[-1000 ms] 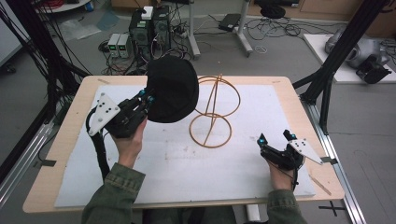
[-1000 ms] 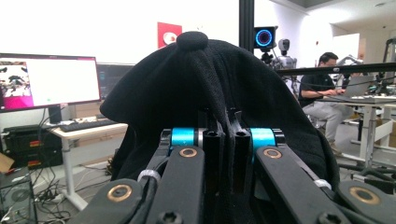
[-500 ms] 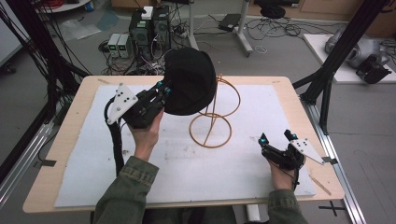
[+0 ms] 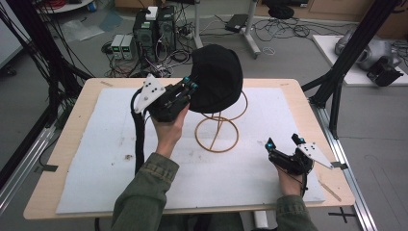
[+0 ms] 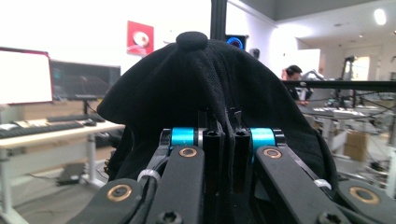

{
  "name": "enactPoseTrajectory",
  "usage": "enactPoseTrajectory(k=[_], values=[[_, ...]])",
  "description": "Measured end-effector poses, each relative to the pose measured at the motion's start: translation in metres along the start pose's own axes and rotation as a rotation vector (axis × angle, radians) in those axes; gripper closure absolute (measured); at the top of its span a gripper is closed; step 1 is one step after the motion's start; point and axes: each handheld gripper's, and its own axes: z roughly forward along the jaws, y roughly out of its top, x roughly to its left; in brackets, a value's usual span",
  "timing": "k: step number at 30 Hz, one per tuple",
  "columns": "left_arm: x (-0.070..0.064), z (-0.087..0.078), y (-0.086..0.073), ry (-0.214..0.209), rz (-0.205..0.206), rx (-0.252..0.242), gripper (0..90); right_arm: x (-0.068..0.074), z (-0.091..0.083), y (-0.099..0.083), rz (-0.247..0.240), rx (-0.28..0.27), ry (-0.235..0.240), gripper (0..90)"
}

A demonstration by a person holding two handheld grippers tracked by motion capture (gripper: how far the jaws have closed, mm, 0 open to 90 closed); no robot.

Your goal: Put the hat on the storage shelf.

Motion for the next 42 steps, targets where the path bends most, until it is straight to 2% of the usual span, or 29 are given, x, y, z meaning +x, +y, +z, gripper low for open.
enactPoseTrajectory(k=[5, 10, 11, 13, 15, 16, 17, 19, 23, 30, 36, 42], values=[[-0.001, 0.009, -0.002, -0.009, 0.003, 0.029, 87.6, 0.0, 0.0, 0.001, 0.007, -0.006, 0.0, 3.9], [-0.004, 0.018, -0.004, -0.04, 0.012, 0.076, 87.6, -0.002, 0.0, 0.001, 0.008, -0.009, -0.006, 3.9], [-0.005, 0.022, -0.003, -0.055, 0.014, 0.107, 87.5, -0.001, 0.0, 0.001, 0.017, -0.007, -0.006, 3.9], [-0.005, 0.024, -0.003, -0.06, 0.016, 0.124, 87.5, -0.001, 0.0, 0.001, 0.018, -0.007, -0.005, 3.9], [-0.006, 0.031, -0.001, -0.075, 0.017, 0.195, 87.5, -0.001, 0.0, 0.001, 0.017, -0.007, -0.005, 3.9], [-0.006, 0.031, -0.001, -0.075, 0.017, 0.195, 87.6, -0.001, 0.0, 0.001, 0.016, -0.006, -0.005, 3.9], [-0.007, 0.036, 0.0, -0.09, 0.018, 0.236, 87.6, 0.0, 0.0, 0.0, 0.02, -0.005, -0.002, 3.9], [-0.008, 0.039, 0.001, -0.087, 0.029, 0.262, 87.6, 0.0, 0.0, 0.001, 0.012, -0.005, -0.002, 3.9], [-0.006, 0.038, 0.001, -0.075, 0.022, 0.269, 87.6, 0.0, 0.0, 0.001, 0.02, -0.008, -0.003, 3.8], [-0.006, 0.035, -0.004, -0.082, 0.022, 0.289, 87.4, 0.0, 0.0, 0.001, 0.021, -0.011, -0.004, 3.9], [-0.006, 0.032, -0.009, -0.059, 0.012, 0.295, 86.3, 0.0, 0.0, 0.001, 0.025, -0.011, -0.005, 3.9], [-0.006, 0.033, -0.01, -0.034, 0.017, 0.3, 79.7, 0.001, 0.001, 0.002, 0.025, -0.017, -0.003, 3.9]])
